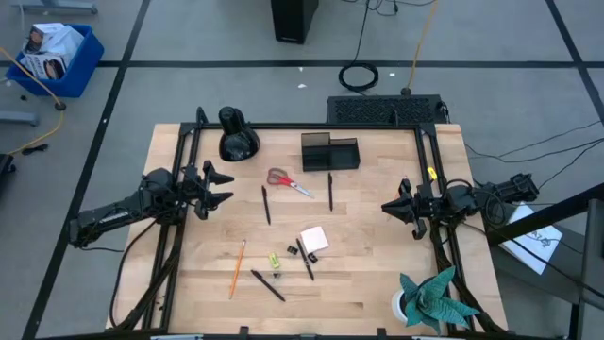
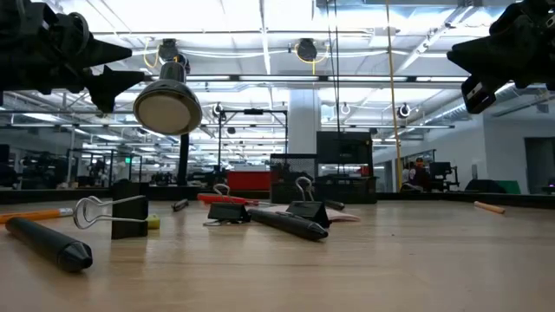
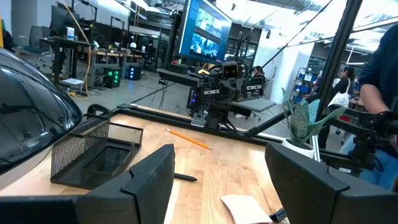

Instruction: Pick and place office supplies into organizer

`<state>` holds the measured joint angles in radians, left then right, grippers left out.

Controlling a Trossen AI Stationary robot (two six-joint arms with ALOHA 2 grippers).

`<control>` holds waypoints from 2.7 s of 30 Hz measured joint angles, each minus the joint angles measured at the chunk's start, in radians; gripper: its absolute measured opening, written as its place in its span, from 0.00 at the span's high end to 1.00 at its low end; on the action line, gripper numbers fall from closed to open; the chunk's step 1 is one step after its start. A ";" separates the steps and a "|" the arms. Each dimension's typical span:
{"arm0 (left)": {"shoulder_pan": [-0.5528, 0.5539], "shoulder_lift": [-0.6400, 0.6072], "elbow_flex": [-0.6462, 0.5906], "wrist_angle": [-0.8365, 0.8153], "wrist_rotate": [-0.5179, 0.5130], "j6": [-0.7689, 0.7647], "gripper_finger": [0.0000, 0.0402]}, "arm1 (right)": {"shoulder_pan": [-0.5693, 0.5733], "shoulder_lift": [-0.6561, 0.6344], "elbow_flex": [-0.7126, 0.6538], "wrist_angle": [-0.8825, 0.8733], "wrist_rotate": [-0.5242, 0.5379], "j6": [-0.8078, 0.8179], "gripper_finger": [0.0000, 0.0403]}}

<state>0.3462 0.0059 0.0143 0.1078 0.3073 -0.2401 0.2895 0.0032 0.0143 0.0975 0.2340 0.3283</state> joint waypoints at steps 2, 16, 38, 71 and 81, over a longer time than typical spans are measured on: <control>0.000 0.000 0.000 0.000 0.000 0.000 0.36 | 0.000 0.000 0.000 0.000 0.000 0.000 0.92; 0.000 0.000 0.000 0.000 0.000 0.000 0.36 | 0.000 0.000 0.000 0.003 0.000 0.000 0.92; -0.001 0.000 0.000 0.069 -0.052 -0.343 0.36 | 0.000 0.004 0.000 0.159 0.293 0.754 0.92; -0.002 0.001 0.000 0.230 -0.210 -0.862 0.48 | -0.020 0.054 0.000 0.199 0.502 0.742 0.92; -0.002 0.001 0.000 0.200 -0.161 -0.845 0.97 | -0.020 0.055 0.001 0.228 0.335 0.701 0.92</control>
<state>0.3447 0.0071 0.0143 0.3077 0.1463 -1.0853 0.2699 0.0578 0.0149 0.3252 0.5690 1.0294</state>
